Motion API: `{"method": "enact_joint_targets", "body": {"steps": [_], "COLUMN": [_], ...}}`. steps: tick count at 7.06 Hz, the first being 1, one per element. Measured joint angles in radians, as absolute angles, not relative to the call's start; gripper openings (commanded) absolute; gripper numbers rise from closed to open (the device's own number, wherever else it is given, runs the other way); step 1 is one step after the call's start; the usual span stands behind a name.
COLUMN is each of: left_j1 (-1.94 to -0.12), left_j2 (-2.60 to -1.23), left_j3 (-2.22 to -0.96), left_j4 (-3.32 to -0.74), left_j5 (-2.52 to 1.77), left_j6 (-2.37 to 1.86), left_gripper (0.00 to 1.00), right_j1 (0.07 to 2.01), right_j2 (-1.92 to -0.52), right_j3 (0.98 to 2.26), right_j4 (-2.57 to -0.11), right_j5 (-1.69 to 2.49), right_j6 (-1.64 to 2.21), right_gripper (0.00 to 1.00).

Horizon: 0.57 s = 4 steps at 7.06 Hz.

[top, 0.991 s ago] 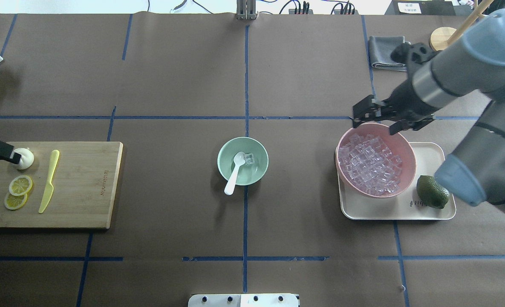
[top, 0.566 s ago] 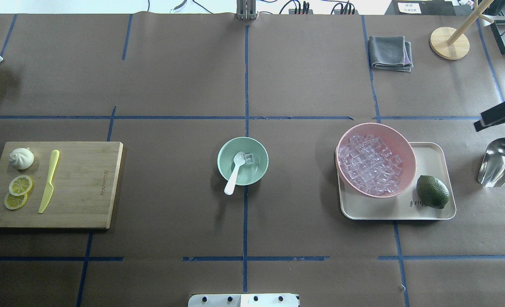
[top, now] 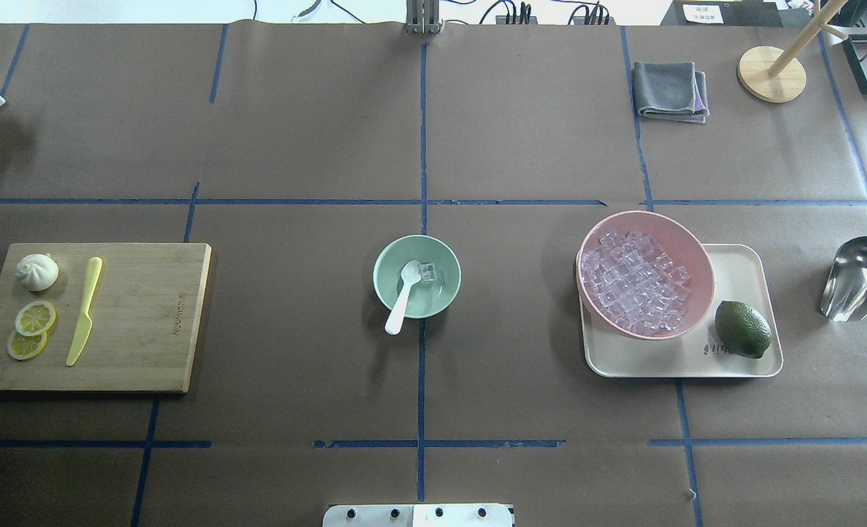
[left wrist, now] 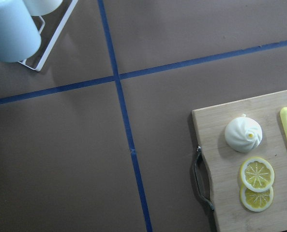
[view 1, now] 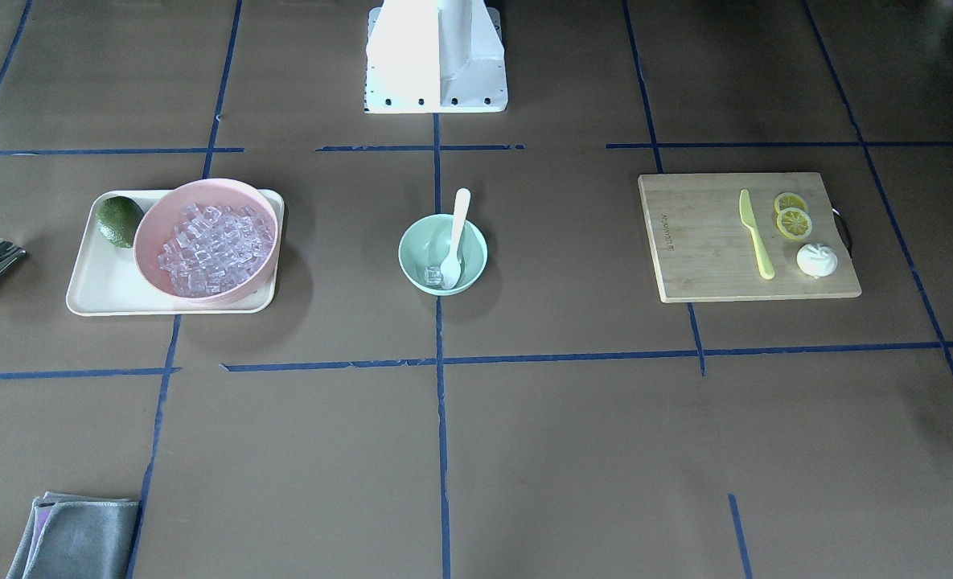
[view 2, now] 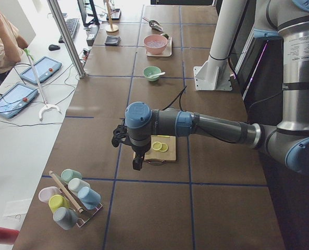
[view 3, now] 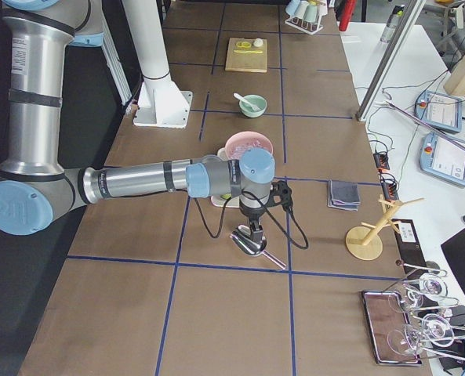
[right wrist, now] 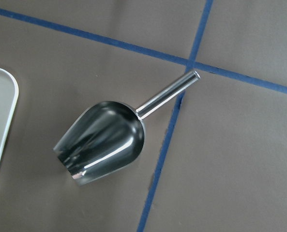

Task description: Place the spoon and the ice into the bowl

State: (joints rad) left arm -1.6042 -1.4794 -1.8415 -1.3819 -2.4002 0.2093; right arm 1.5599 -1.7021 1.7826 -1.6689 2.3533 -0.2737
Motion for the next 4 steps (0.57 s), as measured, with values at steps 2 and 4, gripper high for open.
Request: {"method": "enact_joint_targets", "body": {"steps": [2, 4], "left_j1": [-1.611, -1.607], "left_j2": [-1.487, -1.487], "left_j3": [-1.798, -1.778], "left_j4": [-1.361, -1.361], "left_j5": [-2.426, -2.432], "left_j6": [0.18, 0.165], "left_gripper": [0.99, 0.99], "right_j1": [1.579, 1.575], "right_j2": [-1.699, -1.693], "right_j3": [1.768, 1.765], "right_j4": [-1.748, -1.79], "right_j5": [2.342, 2.341], "right_j6": [-0.326, -0.338], "right_gripper": [1.0, 1.0]}}
